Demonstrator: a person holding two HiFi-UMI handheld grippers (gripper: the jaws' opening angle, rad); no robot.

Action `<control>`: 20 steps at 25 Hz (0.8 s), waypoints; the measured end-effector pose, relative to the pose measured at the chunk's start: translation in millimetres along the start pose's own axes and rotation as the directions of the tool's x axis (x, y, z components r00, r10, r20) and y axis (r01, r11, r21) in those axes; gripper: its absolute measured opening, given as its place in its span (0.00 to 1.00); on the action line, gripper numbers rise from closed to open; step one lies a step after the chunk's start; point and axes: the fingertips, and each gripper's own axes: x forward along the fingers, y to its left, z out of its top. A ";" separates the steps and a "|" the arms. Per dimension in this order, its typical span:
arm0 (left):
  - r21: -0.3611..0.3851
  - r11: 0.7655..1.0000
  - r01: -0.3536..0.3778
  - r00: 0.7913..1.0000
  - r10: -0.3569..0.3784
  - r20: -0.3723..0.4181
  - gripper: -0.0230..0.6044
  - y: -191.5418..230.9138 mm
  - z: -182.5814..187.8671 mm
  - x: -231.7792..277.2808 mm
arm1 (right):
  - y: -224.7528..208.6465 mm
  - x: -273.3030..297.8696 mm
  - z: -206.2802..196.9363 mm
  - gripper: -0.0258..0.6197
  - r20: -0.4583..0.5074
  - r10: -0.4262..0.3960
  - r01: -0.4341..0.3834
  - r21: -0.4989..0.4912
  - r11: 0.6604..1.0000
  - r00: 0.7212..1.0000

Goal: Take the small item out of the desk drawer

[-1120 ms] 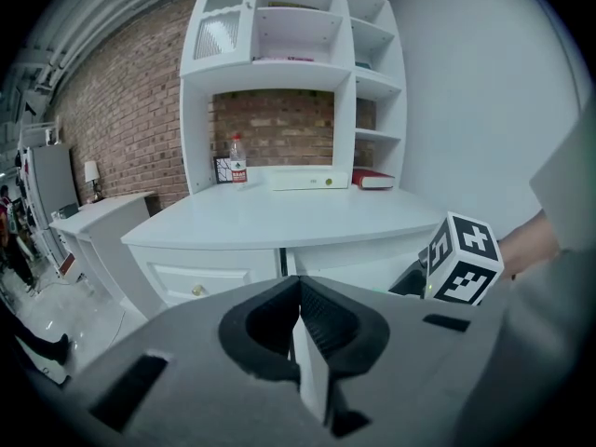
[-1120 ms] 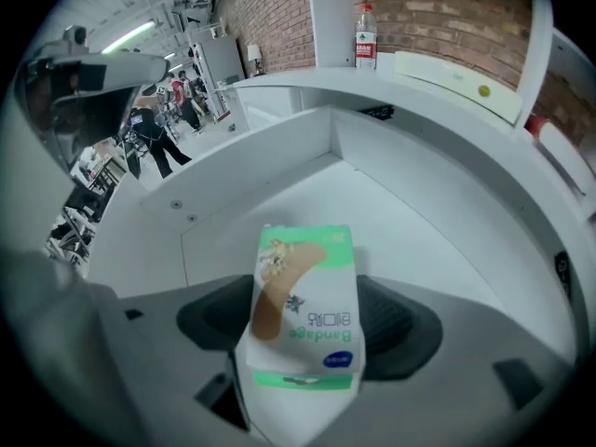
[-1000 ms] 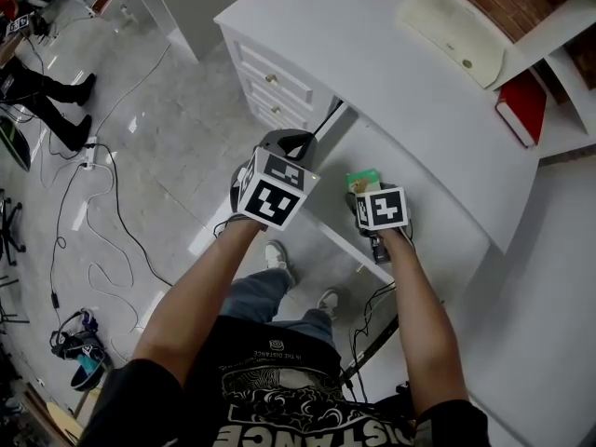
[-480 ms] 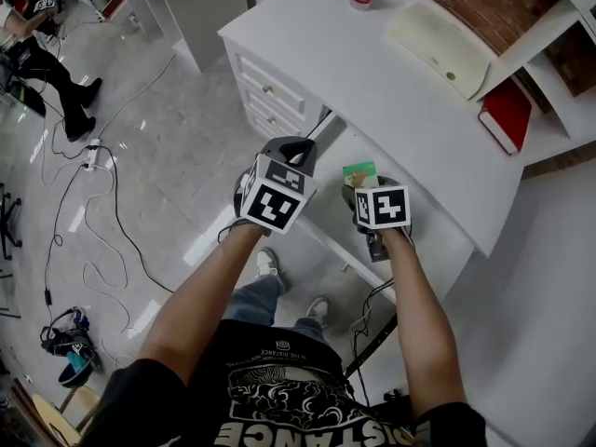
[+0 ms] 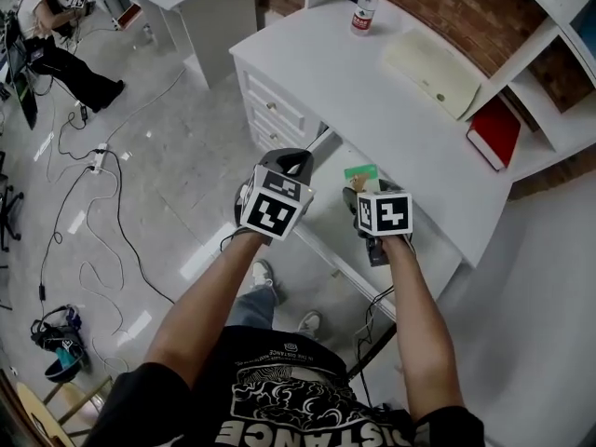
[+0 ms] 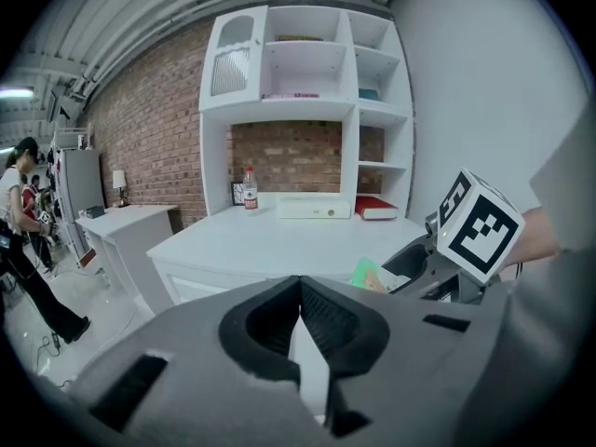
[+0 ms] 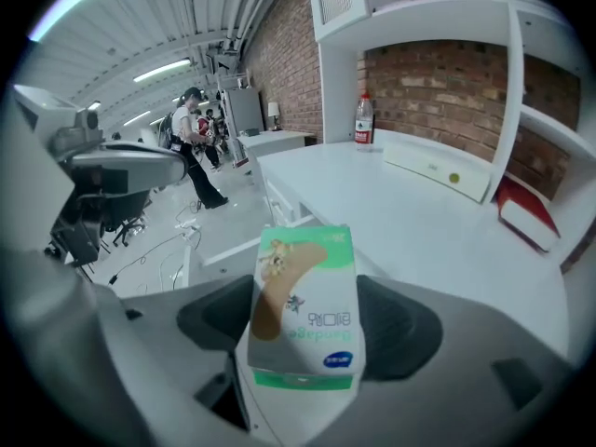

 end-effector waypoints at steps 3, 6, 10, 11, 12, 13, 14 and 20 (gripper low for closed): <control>-0.009 1.000 -0.015 1.000 0.015 0.012 0.05 -2.4 5.5 -11.5 | 2.5 -14.6 9.5 0.58 0.037 0.003 -0.003 0.003 1.000 0.999; -0.008 1.000 -0.030 0.999 0.030 0.033 0.05 -6.1 14.2 -23.7 | 5.2 -28.0 16.9 0.58 0.071 0.006 -0.006 -0.001 1.000 0.997; 0.000 0.999 -0.044 0.998 0.044 0.052 0.05 -12.4 21.5 -37.8 | 6.4 -44.9 25.9 0.58 0.111 0.006 -0.004 -0.017 1.000 0.994; 0.000 0.999 -0.048 0.997 0.048 0.055 0.05 -13.6 22.1 -41.5 | 7.3 -49.5 27.9 0.58 0.121 0.007 -0.004 -0.021 1.000 0.993; -0.002 0.999 -0.053 0.997 0.053 0.057 0.05 -14.7 22.3 -45.1 | 8.8 -54.4 30.0 0.58 0.133 0.010 -0.006 -0.024 1.000 0.991; -0.005 0.998 -0.057 0.997 0.057 0.057 0.05 -15.5 22.7 -48.3 | 10.6 -59.3 32.7 0.58 0.147 0.015 -0.011 -0.027 1.000 0.989; -0.009 0.998 -0.060 0.996 0.061 0.058 0.05 -16.3 23.5 -51.1 | 12.1 -64.3 35.9 0.58 0.163 0.021 -0.016 -0.028 0.999 0.986; -0.023 0.997 -0.077 0.994 0.078 0.073 0.05 -30.6 31.8 -65.4 | 9.8 -100.0 48.9 0.58 0.243 0.029 -0.022 -0.031 0.999 0.970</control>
